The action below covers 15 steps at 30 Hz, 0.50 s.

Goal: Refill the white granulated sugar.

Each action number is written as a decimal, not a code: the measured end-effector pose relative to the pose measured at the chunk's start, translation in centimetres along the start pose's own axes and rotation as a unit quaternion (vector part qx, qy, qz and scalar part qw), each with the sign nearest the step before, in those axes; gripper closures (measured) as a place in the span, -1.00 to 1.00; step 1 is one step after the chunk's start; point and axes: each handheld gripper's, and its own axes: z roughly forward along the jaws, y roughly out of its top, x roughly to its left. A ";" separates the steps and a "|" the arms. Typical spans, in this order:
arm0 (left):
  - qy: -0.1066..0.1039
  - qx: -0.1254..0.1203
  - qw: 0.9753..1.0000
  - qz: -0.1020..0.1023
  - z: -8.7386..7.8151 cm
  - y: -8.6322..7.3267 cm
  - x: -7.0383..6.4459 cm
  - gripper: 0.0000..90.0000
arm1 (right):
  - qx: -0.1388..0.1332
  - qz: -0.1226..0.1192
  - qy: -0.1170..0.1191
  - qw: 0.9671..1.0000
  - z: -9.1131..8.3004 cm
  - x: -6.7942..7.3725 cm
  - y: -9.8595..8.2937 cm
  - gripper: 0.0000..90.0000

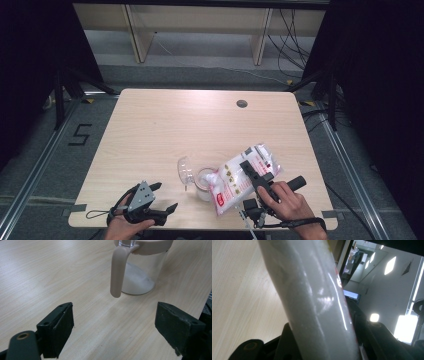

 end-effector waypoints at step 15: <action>0.001 -0.003 1.000 0.001 -0.1 0.0 0.1 -0.66 | 0.003 -0.006 -0.005 1.000 -0.9 -0.1 -1.1 0.45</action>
